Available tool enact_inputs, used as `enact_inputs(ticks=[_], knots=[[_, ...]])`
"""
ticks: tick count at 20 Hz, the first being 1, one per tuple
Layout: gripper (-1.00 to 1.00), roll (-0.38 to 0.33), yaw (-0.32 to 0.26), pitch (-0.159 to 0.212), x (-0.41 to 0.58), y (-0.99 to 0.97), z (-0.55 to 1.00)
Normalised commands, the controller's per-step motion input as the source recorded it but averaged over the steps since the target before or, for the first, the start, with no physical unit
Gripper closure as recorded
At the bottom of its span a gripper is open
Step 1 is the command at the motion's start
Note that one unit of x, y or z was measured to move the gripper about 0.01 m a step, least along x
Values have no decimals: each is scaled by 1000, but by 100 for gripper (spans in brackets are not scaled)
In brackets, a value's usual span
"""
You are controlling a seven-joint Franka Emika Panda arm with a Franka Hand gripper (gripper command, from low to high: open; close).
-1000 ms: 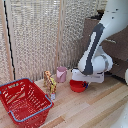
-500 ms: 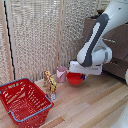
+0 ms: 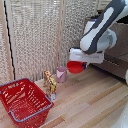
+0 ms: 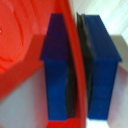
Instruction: Transport the gripper mindfully toward the orange-red bowl and clasp it to elevate with ease. Ensure your robot's arm aligns efficiently with the top drawer's opening. Carefully slide the orange-red bowl into the designated spot with precision. After confirmation, withdraw the gripper gently. Close the drawer smoothly by transitioning the gripper to its handle.
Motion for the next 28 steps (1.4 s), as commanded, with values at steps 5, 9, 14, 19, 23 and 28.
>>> enact_inputs(ticks=[5, 9, 14, 19, 23, 28], knots=[[100, -130, 0, 13, 257, 246, 655], [100, -115, 0, 43, 309, 104, 891], [100, -99, -15, 57, 390, 70, 937], [100, -69, -40, 99, 415, 18, 942], [100, -58, -42, 120, 395, 20, 935], [100, -58, -56, 133, 406, 1, 909]])
